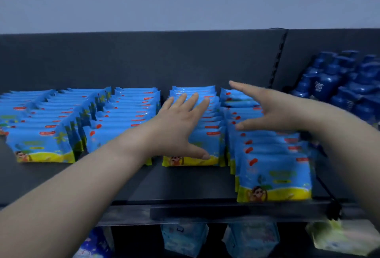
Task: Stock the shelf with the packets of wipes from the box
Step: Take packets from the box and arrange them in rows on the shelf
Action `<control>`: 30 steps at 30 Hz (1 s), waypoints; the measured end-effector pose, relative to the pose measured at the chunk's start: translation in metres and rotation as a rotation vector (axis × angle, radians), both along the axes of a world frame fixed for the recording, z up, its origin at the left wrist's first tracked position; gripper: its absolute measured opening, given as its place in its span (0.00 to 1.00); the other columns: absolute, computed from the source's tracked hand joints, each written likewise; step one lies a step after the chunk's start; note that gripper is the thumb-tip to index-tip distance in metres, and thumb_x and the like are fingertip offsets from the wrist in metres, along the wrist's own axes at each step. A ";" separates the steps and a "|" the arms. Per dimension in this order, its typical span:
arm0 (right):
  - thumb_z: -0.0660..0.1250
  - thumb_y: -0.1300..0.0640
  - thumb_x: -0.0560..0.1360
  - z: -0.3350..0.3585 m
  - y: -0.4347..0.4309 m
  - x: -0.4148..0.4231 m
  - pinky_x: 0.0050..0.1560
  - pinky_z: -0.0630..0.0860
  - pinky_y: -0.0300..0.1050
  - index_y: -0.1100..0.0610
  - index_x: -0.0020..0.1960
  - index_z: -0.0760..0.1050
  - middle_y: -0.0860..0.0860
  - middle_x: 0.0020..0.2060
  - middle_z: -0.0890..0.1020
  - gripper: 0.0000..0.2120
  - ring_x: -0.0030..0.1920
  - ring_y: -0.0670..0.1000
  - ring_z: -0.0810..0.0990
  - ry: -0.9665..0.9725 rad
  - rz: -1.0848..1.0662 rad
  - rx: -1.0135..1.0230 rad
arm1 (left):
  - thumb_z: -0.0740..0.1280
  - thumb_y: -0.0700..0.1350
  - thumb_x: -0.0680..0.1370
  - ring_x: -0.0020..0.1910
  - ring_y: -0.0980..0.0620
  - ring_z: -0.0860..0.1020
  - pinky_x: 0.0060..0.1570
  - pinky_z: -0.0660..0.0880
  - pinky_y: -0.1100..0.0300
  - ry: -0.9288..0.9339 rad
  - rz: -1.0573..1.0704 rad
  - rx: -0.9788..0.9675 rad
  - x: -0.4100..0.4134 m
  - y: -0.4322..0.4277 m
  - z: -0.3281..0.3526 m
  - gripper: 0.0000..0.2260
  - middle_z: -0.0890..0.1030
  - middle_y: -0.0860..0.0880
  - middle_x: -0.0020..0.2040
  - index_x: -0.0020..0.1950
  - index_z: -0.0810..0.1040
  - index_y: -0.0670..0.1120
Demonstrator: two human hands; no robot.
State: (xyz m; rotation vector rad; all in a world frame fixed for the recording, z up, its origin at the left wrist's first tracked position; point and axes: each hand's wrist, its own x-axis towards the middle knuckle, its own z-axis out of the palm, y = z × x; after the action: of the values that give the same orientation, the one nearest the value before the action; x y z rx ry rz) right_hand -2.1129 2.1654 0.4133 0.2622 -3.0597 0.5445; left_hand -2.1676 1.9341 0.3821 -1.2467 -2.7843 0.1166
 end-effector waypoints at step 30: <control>0.65 0.26 0.57 -0.063 0.037 0.107 0.61 0.67 0.52 0.50 0.70 0.68 0.45 0.54 0.68 0.47 0.54 0.46 0.63 0.212 -0.257 0.222 | 0.60 0.70 0.64 0.53 0.43 0.70 0.54 0.68 0.48 0.082 -0.201 0.395 0.057 0.081 -0.051 0.37 0.73 0.46 0.51 0.62 0.73 0.44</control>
State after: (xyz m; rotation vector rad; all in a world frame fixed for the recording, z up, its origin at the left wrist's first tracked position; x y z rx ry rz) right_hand -2.0060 2.2022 0.3498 -0.0681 -2.8814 0.1532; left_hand -2.1105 2.0150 0.3310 -1.3634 -2.4317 -0.3678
